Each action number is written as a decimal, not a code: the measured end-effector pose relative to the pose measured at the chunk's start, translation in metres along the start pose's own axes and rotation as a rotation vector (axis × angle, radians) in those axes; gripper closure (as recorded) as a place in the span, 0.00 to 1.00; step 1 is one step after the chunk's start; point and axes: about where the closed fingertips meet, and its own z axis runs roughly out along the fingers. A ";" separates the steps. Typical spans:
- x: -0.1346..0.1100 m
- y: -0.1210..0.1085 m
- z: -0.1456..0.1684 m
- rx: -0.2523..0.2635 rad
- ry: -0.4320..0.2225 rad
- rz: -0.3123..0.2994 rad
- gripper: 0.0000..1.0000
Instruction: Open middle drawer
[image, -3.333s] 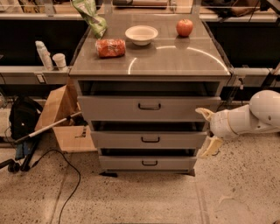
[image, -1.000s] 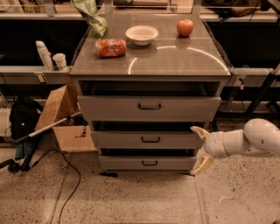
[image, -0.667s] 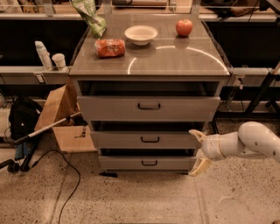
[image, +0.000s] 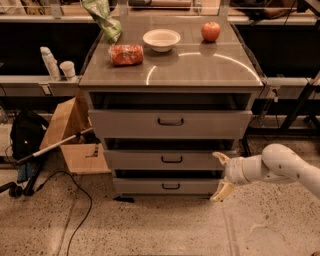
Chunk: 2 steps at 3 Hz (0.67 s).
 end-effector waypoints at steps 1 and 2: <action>0.023 -0.052 0.039 0.001 -0.011 0.006 0.00; 0.024 -0.052 0.039 0.001 -0.011 0.007 0.00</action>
Offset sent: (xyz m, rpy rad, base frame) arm 0.0905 -0.0101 -0.0466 0.0111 0.0010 -0.0039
